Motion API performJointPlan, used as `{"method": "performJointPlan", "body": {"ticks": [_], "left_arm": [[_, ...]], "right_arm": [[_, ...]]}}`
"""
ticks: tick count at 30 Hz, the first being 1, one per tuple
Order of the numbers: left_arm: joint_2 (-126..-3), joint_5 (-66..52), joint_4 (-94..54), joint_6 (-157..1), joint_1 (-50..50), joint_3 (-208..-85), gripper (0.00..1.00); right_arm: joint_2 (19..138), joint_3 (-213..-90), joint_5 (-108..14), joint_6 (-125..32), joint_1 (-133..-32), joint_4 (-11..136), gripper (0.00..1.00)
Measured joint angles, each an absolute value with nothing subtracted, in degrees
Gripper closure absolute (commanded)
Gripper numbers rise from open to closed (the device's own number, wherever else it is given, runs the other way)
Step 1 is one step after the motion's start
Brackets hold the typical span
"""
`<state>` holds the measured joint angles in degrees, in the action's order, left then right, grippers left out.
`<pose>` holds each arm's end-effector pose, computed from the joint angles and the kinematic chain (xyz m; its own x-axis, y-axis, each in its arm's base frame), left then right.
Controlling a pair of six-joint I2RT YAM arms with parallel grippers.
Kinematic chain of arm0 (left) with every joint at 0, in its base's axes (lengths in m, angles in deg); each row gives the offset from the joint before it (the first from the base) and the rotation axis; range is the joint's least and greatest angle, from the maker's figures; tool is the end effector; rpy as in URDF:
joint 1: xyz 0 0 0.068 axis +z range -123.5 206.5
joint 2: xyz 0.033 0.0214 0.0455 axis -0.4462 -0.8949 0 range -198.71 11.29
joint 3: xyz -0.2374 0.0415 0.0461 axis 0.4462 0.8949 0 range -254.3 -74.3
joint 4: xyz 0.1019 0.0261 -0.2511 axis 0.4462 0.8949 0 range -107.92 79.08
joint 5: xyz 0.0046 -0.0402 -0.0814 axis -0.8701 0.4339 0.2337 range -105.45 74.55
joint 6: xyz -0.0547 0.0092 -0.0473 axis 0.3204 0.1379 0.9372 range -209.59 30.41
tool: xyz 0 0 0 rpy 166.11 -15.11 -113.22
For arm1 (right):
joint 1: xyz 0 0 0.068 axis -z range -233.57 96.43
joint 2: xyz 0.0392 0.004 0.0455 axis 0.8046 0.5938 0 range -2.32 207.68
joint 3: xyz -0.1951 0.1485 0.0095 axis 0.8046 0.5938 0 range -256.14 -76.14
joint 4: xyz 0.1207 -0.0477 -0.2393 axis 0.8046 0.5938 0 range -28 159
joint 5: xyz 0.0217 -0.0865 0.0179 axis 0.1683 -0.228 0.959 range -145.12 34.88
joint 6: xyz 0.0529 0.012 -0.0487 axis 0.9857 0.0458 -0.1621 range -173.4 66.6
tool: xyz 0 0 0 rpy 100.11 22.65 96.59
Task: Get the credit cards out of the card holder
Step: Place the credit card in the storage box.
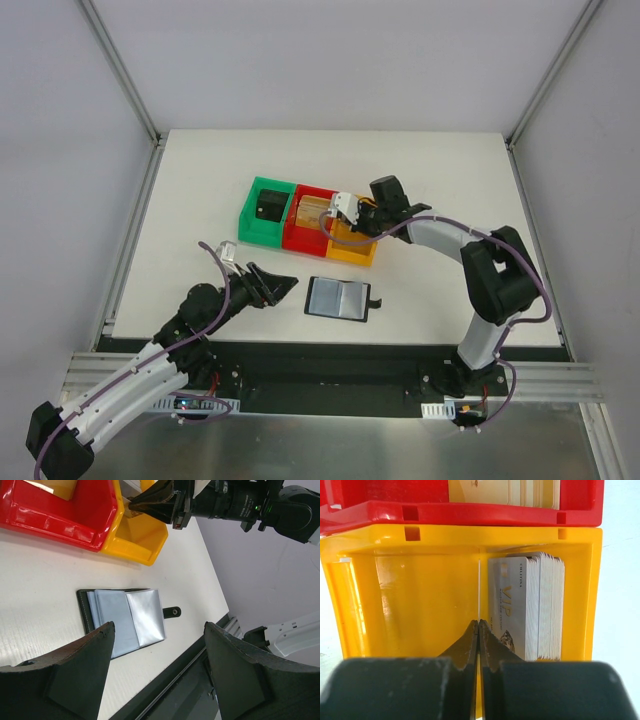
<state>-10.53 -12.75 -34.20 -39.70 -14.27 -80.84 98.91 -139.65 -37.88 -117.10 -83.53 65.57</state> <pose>0.1488 -0.1322 0.1936 -0.5176 -0.5624 -0.6448 0.4534 0.4589 -0.7641 0.3416 0.2176 0.1480 0.3471 -0.7882 -0.5082 -0.8094 0.0219 -0.5868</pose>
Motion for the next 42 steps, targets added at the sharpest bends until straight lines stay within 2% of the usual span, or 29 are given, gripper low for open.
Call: {"method": "performJointPlan", "body": {"ticks": [8,20,42], "left_arm": [[-10.44,-12.79,-34.11,-39.68,-14.27,-79.88,0.29],[-10.42,-12.97,-34.11,-39.70,-14.27,-79.88,0.28],[-10.42,-12.97,-34.33,-39.68,-14.27,-79.16,0.28]], "right_arm": [[99.83,-139.84,-38.54,-117.12,-83.64,65.48,0.99],[100.86,-141.18,-39.92,-117.08,-83.84,66.53,0.91],[101.03,-144.89,-44.83,-116.90,-84.38,67.45,0.89]]}}
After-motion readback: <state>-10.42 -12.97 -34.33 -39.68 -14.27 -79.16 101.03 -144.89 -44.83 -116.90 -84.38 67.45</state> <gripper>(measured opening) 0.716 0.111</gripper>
